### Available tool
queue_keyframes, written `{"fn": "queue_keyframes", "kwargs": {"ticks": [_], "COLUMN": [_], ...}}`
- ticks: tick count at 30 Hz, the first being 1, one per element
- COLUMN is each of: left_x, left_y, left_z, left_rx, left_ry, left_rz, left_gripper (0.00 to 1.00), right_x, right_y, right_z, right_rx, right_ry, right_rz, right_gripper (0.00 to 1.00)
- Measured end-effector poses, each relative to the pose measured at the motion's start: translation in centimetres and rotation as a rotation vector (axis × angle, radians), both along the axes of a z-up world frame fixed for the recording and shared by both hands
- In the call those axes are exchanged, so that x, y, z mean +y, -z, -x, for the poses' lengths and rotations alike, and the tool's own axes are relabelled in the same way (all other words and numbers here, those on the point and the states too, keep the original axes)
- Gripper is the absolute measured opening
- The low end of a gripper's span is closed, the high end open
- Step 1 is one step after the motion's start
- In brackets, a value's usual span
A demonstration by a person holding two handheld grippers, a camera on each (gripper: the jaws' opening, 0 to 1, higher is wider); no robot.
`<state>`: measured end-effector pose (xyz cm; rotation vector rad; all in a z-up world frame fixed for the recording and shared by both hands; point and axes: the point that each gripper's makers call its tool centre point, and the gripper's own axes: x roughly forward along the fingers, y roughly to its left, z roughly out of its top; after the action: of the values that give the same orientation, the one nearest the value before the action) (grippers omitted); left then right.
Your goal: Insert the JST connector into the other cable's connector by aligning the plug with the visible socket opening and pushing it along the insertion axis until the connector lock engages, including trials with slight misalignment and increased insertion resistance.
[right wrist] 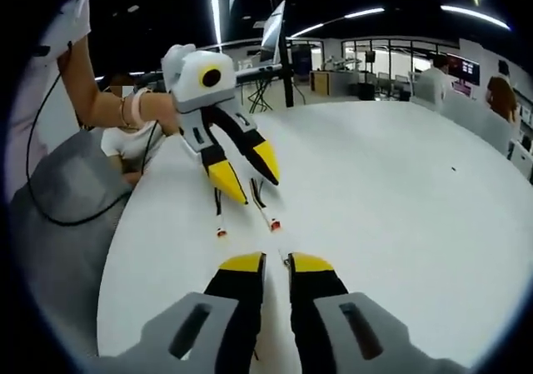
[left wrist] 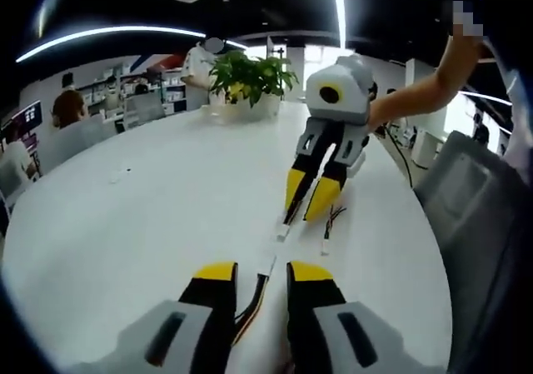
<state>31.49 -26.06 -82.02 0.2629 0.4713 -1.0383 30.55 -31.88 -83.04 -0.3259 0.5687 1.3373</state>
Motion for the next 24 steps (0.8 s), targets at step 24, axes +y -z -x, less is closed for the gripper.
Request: {"fn": "queue_keyframes", "kwargs": {"ticks": [24], "left_x": [-0.7], "left_y": [1.5], "left_z": [-0.4], "left_rx": [-0.051], "left_ry": [0.065], "left_rz": [-0.057], "left_gripper": [0.12], "right_x": [0.5], "right_y": [1.0], "right_z": [-0.3], "right_rx": [-0.1], "right_ry": [-0.123], "right_rz": [0.083], "right_gripper": [0.07]}}
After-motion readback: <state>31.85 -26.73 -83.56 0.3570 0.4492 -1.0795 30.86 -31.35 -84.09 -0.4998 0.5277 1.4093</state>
